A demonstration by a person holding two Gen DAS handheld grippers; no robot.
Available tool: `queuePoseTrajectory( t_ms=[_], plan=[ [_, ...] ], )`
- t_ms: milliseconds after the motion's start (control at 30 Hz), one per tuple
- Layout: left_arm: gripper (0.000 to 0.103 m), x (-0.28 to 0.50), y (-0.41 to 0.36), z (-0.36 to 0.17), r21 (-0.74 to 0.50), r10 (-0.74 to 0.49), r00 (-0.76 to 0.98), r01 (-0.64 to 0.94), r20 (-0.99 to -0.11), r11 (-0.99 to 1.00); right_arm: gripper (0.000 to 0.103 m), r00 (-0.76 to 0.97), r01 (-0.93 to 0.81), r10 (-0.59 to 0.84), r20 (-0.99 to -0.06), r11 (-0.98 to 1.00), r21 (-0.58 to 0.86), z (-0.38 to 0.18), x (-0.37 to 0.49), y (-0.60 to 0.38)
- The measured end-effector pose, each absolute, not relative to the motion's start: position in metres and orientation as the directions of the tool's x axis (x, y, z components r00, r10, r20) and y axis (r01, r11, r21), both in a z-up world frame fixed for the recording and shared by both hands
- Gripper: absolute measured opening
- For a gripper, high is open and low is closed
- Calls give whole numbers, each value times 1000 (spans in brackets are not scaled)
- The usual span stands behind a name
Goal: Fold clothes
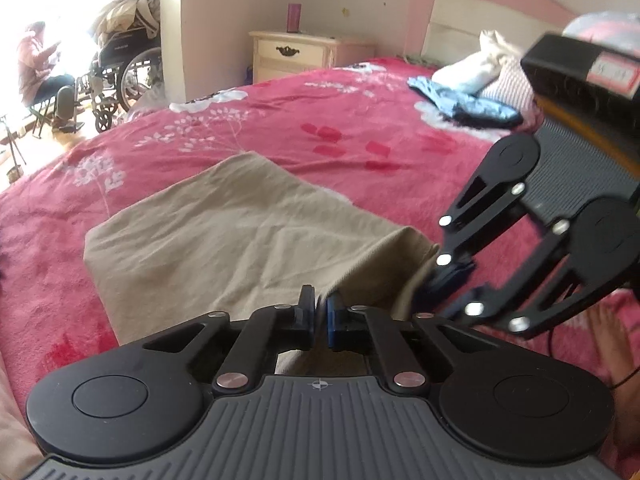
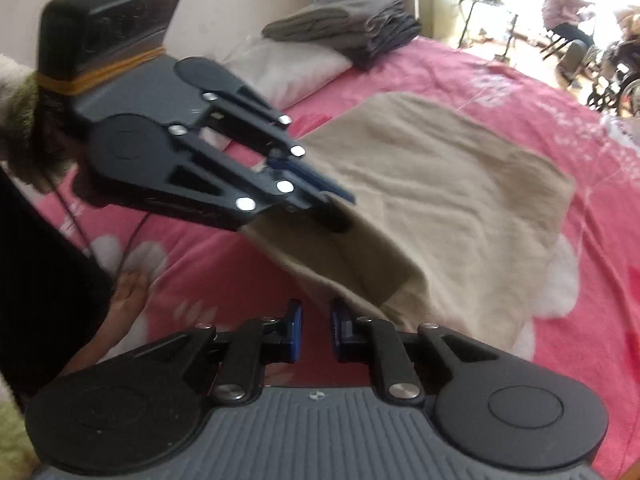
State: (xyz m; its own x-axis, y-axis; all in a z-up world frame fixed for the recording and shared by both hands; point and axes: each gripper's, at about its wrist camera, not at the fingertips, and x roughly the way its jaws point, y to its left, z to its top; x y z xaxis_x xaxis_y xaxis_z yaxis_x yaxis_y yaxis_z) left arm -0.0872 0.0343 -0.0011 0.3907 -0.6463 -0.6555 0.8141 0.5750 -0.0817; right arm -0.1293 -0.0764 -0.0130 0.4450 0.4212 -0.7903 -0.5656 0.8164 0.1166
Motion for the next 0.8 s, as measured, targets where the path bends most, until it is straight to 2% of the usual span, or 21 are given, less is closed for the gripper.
queuePoseTrajectory(
  t_ms=[267, 333, 467, 533, 633, 700, 800],
  plan=[
    [1, -86, 36, 3, -102, -667, 379, 820, -641, 564, 14, 542, -490, 432, -721, 859, 147, -21, -125, -77],
    [1, -86, 37, 3, -114, -673, 369, 821, -641, 559, 14, 570, -445, 406, -714, 883, 147, -28, -120, -77],
    [1, -89, 41, 1, -113, -669, 371, 818, -644, 563, 13, 567, -301, 375, -733, 923, 239, -40, -110, -81],
    [1, -89, 43, 2, -117, -670, 381, 811, -637, 573, 16, 575, -290, 377, -726, 924, 250, -34, -114, -80],
    [1, -87, 44, 5, -140, -684, 383, 804, -621, 578, 16, 600, -363, 427, -676, 899, 246, -23, -125, -74],
    [1, -86, 44, 6, -164, -699, 369, 806, -613, 569, 16, 601, -364, 422, -679, 901, 238, -27, -123, -72],
    [1, -88, 46, 7, -167, -707, 367, 809, -605, 563, 14, 615, -267, 392, -684, 920, 288, -40, -111, -80]
  ],
)
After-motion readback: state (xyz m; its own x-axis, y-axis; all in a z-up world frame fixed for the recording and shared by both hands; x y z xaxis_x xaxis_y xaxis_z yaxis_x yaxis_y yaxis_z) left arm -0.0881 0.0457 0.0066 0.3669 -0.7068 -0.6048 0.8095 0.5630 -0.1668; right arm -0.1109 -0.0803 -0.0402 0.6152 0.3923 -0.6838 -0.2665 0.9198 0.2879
